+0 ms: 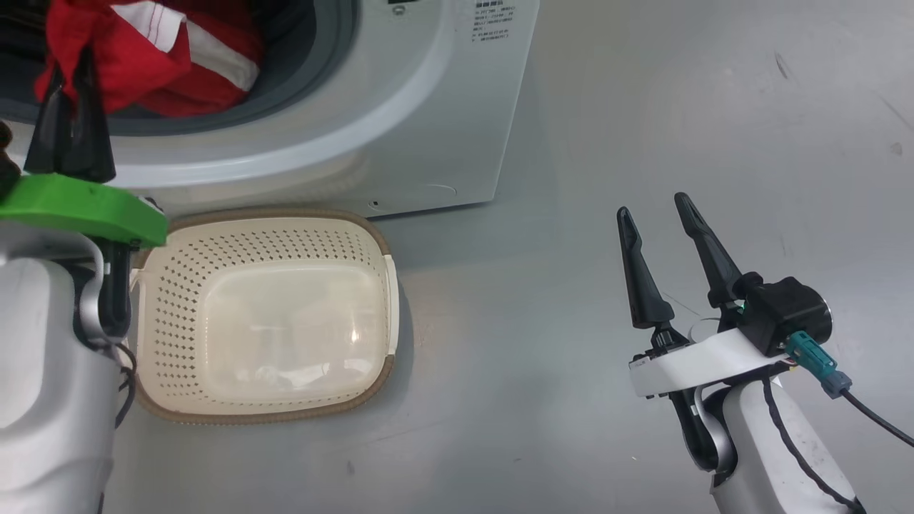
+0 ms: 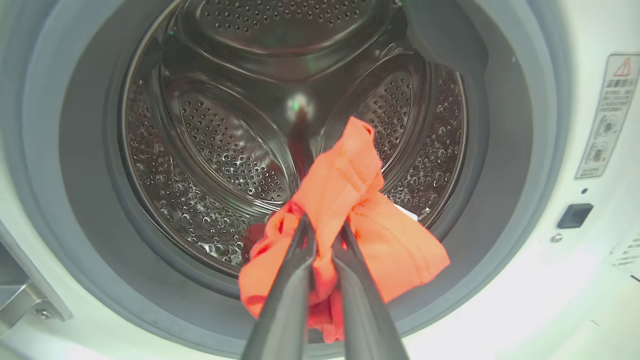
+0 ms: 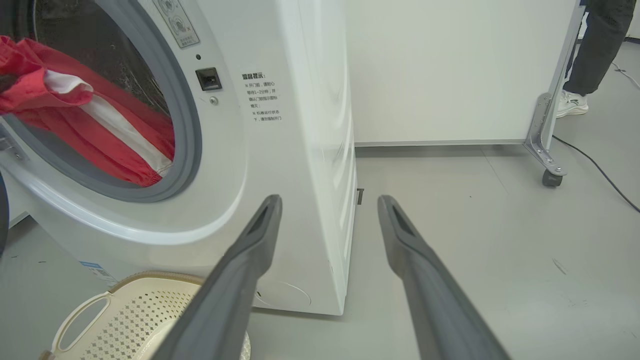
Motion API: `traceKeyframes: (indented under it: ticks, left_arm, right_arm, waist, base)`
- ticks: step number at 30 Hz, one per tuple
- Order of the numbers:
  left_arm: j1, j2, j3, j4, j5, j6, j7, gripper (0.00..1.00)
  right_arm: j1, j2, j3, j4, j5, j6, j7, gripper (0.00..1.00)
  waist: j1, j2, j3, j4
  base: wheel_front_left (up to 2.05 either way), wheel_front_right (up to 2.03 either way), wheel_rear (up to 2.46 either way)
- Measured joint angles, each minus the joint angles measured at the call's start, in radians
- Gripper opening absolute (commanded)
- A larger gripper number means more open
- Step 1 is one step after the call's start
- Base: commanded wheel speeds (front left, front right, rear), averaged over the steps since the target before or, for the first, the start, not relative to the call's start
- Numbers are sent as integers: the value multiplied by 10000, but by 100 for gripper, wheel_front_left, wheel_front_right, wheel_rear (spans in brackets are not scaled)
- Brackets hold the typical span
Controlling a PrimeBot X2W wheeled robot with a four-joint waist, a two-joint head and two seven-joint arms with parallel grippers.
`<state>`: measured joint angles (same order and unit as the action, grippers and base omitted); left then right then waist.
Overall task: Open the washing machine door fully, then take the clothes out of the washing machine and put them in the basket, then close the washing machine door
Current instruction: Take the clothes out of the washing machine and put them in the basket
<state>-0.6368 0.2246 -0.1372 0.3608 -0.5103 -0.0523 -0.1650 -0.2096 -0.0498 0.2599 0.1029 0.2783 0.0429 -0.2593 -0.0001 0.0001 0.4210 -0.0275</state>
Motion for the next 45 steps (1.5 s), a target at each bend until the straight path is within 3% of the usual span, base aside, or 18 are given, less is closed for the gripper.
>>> traceKeyframes:
  ticks: [13,26,32,45]
  left_arm:
    - [1521,-516,46,-813,504,798,-830,0]
    - [3203,-1064,96,-2033,815,1231,-871,0]
    - [3989,-1453,148,-2424,826,1352,-871,0]
    - [5019,-1695,46,-2138,938,1361,-871,0]
  right_arm:
    - [683,4,-44,81,-167,-4,0,100]
    - [1524,12,0,167,-171,-6,0,100]
    - [1685,15,0,46,-259,-10,0,100]
    - [1621,17,171,-263,-345,4,0,100]
  waist:
    - [0,0,-1161,165]
    - [0,0,-2236,312]
    - [0,0,-2244,453]
    - [0,0,-1725,383]
  base:
    - [0,0,0]
    - [0,0,0]
    - [0,0,0]
    - [0,0,0]
